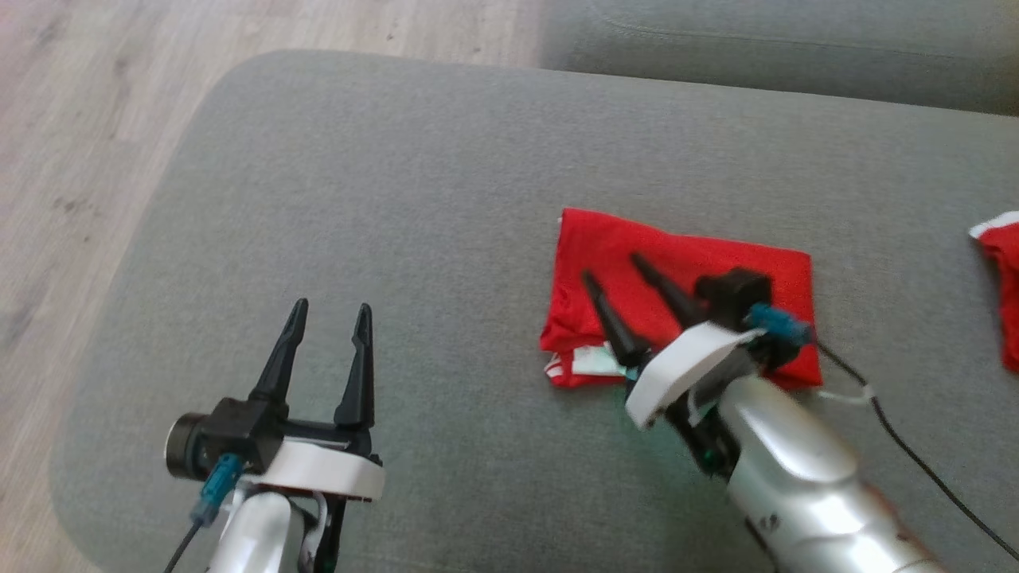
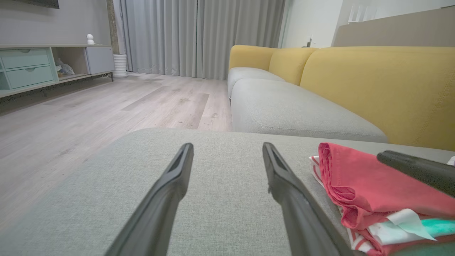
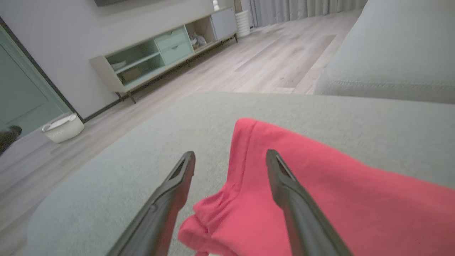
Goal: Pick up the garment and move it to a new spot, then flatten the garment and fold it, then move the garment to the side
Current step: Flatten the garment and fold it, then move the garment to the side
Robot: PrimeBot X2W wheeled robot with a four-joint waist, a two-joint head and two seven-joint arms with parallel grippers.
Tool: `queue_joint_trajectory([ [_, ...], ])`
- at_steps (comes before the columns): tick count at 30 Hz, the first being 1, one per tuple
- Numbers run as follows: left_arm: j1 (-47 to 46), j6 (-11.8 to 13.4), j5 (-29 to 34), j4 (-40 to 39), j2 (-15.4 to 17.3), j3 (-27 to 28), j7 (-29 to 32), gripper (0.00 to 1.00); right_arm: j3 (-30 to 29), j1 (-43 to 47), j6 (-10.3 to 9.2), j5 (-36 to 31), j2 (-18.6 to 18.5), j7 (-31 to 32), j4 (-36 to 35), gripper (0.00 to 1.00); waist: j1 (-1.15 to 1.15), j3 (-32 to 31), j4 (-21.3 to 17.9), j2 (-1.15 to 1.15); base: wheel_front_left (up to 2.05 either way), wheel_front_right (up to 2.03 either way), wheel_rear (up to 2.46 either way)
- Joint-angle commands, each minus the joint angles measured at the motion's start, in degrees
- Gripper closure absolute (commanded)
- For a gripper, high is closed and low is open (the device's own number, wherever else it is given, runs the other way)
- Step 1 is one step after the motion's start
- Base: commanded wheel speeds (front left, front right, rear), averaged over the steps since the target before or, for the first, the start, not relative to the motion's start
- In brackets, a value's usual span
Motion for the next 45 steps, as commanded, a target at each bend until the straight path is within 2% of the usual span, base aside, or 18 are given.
queue_joint_trajectory([
  [1,-2.9,0.0,0.3,-1.6,0.1,2.1,-0.5,0.00,-0.2,-2.3,-0.05,-0.2,0.8,-0.9,-1.8,0.00,0.00,-0.4,-0.7,0.00,0.00,0.00,0.00],
  [9,-2.2,0.1,0.8,-1.7,0.2,3.2,-0.5,0.00,-14.9,-2.2,-0.05,-11.3,0.8,-2.4,-2.1,0.00,0.00,-2.1,-5.2,0.00,0.00,0.00,0.00],
  [13,-1.7,0.2,1.1,-1.6,0.4,3.8,-0.5,0.00,-23.6,2.1,-0.05,-18.1,0.8,-2.5,-8.0,0.00,0.00,-2.5,-7.1,0.00,0.00,0.00,0.00],
  [17,-0.8,0.2,1.4,-1.5,0.4,4.3,-0.5,0.00,-27.9,9.4,-0.05,-22.4,0.8,-2.5,-14.3,0.00,0.00,-3.1,-8.5,0.00,0.00,0.00,0.00],
  [23,1.0,0.1,1.5,-1.1,0.3,5.2,-0.5,0.00,-29.9,19.0,-0.05,-23.0,0.8,-2.5,-20.1,0.00,0.00,-3.6,-10.1,0.00,0.00,0.00,0.00],
  [28,1.5,-0.2,1.9,-0.5,0.2,5.0,-0.5,0.00,-29.5,21.3,-0.05,-22.2,0.8,-2.5,-21.2,0.00,0.00,-3.3,-10.7,0.00,0.00,0.00,0.00],
  [33,0.4,-0.6,2.0,-0.7,0.1,4.7,-0.5,0.00,-30.1,19.5,-0.05,-21.8,0.8,-1.9,-21.8,0.00,0.00,-1.8,-10.0,0.00,0.00,0.00,0.00],
  [39,-1.7,-0.9,1.7,-1.1,0.1,3.8,-0.5,0.00,-31.7,15.2,-0.05,-21.0,0.8,1.7,-21.0,0.00,0.00,1.7,-7.8,0.00,0.00,0.00,0.00],
  [43,-3.3,-1.1,1.1,-1.1,0.0,3.0,-0.5,0.00,-32.6,11.1,-0.05,-16.6,0.8,4.4,-17.7,0.00,0.00,4.9,-5.5,0.00,0.00,0.00,0.00],
  [45,-4.2,-1.3,0.6,-0.9,0.0,2.3,-0.5,0.00,-33.5,9.2,-0.05,-17.7,0.8,5.4,-14.6,0.00,0.00,6.2,-4.2,0.00,0.00,0.00,0.00],
])
